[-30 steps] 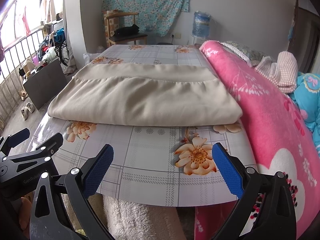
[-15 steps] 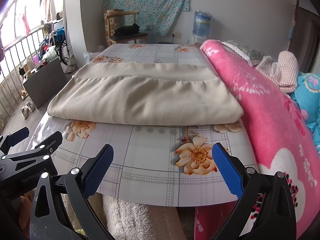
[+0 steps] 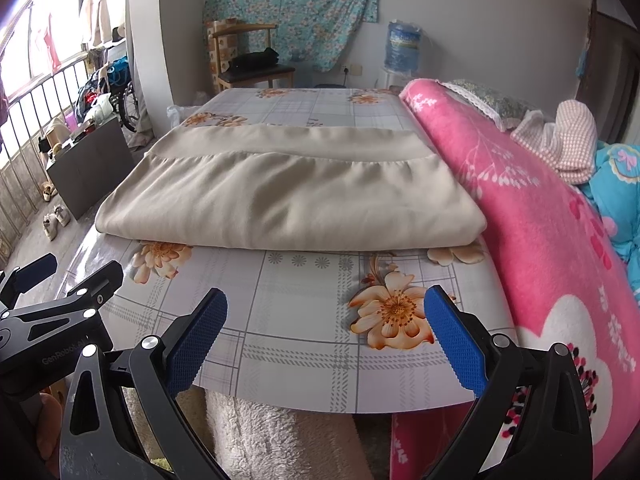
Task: Fold large clothes
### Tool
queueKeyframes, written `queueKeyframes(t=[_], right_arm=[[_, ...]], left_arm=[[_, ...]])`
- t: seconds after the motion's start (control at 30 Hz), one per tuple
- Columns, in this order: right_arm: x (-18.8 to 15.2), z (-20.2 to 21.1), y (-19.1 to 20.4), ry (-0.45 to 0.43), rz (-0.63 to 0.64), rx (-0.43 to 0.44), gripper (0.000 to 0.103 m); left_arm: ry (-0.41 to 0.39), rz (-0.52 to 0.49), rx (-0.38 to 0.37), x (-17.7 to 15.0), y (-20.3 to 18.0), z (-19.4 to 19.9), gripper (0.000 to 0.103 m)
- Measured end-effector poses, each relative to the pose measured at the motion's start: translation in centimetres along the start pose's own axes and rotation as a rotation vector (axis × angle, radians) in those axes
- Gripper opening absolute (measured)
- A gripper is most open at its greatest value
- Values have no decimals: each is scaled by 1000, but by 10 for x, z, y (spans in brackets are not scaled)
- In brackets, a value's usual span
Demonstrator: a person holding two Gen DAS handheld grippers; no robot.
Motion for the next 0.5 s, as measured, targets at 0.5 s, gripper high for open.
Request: queueKeyframes(t=[0.5], right_arm=[[0, 4, 2, 0, -4, 4, 95]], left_arm=[[-5, 4, 4, 2, 1, 2, 97]])
Point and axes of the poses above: each gripper's, at about its wrist camera, not at the fingertips, and z roughly against the way its jaws point, y to its left, x to its top, the point moved 6 cm from there along -z, roughly the way its jaws point, and after that the axes turned 8 degrees about -x, right-handed, at the moved point
